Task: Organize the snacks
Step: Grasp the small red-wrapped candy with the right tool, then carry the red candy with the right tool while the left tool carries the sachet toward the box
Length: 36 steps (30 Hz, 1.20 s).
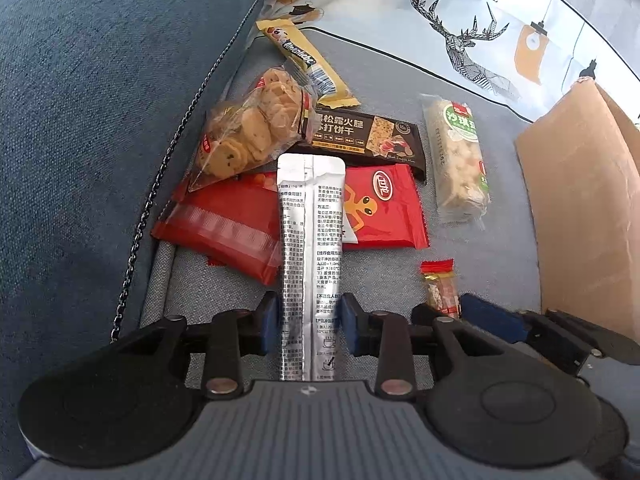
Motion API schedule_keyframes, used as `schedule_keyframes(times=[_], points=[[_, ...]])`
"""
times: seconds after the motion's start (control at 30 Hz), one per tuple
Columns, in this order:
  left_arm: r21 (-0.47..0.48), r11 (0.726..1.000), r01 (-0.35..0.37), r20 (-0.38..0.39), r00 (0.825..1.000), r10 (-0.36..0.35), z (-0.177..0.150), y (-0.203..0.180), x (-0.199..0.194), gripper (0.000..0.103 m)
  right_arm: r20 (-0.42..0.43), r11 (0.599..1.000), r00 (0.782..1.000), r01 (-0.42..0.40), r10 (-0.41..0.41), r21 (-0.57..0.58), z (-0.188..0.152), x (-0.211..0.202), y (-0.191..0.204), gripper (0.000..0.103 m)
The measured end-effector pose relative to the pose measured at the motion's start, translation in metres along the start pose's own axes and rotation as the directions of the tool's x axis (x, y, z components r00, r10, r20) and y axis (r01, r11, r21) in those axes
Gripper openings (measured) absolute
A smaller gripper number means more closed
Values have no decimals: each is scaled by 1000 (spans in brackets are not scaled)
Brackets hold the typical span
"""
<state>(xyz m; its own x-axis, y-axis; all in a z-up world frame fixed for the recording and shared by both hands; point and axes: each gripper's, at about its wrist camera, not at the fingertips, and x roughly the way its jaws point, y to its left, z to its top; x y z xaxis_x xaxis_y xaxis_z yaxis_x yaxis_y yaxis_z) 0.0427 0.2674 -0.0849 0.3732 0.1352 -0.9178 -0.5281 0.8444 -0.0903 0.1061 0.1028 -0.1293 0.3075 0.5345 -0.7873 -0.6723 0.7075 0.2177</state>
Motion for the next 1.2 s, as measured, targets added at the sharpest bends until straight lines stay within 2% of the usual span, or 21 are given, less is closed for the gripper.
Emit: schedule_keyframes(times=[0.03, 0.07, 0.27, 0.4, 0.57, 0.6, 0.7, 0.8, 1.2], points=[[1, 1000, 0, -1, 1000, 0, 0, 0, 0, 39, -1, 1000, 1000, 3, -3, -19, 0, 1, 3, 21], [0, 1000, 1, -1, 1000, -1, 0, 0, 0, 40, -5, 999, 1000, 6, -6, -38, -1, 1, 4, 19], [19, 1000, 2, -5, 1000, -2, 1, -4, 2, 47, 54, 997, 996, 70, -68, -36, 2, -10, 1, 18], [62, 998, -15, -6, 1000, 15, 0, -12, 4, 51, -9, 994, 994, 108, -109, -33, -2, 0, -5, 18], [106, 994, -39, 1, 999, 39, -2, -20, 6, 51, -2, 993, 993, 115, -115, -41, -1, 0, -3, 18], [116, 992, -46, 3, 999, 46, -3, -22, 7, 49, -1, 993, 993, 115, -115, -40, -1, -1, -2, 18], [149, 986, -74, 18, 997, 72, -4, -26, 6, 33, 4, 993, 993, 114, -114, -36, -1, -2, -2, 18], [141, 988, -65, 21, 998, 63, -2, -25, 6, 27, 26, 994, 994, 110, -109, -28, 1, -6, -1, 18], [69, 997, -30, 126, 992, 21, 1, -27, -29, 26, 187, 995, 980, 80, -69, -54, 8, -54, 8, 18]])
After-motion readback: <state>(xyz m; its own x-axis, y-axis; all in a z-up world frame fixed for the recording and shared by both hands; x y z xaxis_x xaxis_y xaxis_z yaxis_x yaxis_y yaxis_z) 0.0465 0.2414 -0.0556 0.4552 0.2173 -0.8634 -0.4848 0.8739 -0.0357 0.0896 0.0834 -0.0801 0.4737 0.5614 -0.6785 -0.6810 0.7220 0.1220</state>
